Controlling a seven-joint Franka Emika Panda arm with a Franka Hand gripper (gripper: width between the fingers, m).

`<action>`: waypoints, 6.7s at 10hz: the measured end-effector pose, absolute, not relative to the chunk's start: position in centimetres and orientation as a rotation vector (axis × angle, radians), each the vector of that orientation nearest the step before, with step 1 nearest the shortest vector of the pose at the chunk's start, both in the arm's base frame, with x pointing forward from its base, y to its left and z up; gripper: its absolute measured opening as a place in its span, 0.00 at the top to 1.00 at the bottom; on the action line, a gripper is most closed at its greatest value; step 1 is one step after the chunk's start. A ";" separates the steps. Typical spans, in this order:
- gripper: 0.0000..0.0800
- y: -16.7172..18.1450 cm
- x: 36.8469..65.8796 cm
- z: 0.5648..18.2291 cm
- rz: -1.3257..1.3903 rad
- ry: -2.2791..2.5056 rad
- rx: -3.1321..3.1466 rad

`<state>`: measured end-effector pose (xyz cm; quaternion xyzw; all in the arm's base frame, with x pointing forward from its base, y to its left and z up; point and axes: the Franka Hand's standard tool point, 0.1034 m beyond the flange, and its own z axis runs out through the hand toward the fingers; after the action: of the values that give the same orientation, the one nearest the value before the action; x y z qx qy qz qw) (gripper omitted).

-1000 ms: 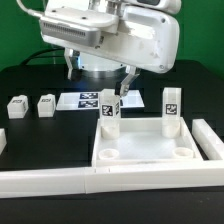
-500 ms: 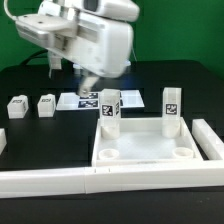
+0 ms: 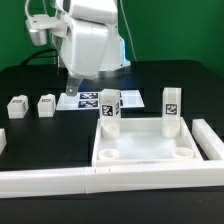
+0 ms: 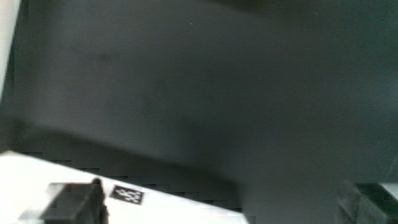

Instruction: Assemble square table

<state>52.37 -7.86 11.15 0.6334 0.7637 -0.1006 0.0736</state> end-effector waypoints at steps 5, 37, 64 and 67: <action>0.19 -14.3 46.2 9.2 -0.294 1.801 2.436; 0.19 -14.4 37.0 2.7 -1.406 0.196 2.921; 0.64 -7.2 51.7 15.1 -0.627 0.312 3.268; 0.64 -3.9 57.7 16.7 -0.198 0.257 3.250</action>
Offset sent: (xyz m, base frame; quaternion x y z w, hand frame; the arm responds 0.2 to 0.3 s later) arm -0.0626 -0.0685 -0.0077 0.0309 -0.0046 0.2246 0.9740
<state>57.71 -3.86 16.73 0.9931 0.0787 -0.0604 -0.0623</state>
